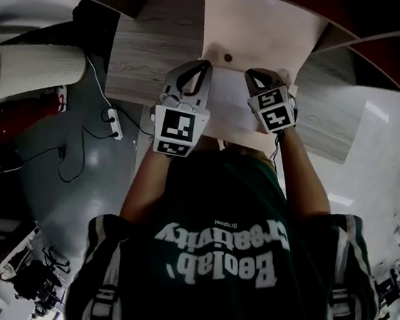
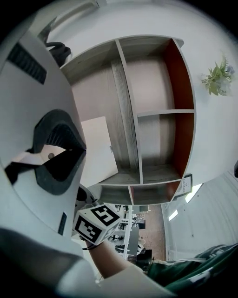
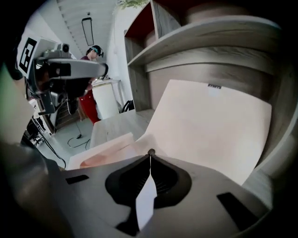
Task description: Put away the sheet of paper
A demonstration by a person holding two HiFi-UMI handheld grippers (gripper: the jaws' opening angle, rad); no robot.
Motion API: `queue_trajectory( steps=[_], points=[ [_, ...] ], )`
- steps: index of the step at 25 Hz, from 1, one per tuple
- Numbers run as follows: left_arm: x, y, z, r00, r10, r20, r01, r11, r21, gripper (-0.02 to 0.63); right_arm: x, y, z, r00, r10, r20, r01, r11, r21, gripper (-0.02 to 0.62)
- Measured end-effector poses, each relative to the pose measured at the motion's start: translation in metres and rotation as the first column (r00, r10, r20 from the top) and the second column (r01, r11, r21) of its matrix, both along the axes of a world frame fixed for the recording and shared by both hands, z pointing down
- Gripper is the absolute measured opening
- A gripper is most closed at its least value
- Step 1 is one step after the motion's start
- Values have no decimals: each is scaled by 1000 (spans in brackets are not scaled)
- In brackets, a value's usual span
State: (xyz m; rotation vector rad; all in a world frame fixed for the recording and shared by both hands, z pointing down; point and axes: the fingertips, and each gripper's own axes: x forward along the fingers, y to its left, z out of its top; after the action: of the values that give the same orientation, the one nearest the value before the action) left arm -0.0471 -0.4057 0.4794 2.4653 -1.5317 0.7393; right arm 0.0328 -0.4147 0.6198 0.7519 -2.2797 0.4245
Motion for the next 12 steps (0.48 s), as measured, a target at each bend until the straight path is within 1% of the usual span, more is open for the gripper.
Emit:
queue_trajectory(
  steps=[3, 7, 12],
  points=[
    [-7, 10, 6, 1000, -27, 7, 27, 1000, -16, 18, -10, 12, 33, 999, -25, -33, 22, 997, -73, 35],
    [-18, 18, 14, 999, -47, 20, 48, 998, -40, 18, -19, 24, 75, 989, -69, -129, 49, 987, -153, 35],
    [-27, 20, 24, 997, -72, 22, 73, 996, -59, 18, -20, 31, 99, 987, -65, -149, 33, 977, -213, 35]
  ],
)
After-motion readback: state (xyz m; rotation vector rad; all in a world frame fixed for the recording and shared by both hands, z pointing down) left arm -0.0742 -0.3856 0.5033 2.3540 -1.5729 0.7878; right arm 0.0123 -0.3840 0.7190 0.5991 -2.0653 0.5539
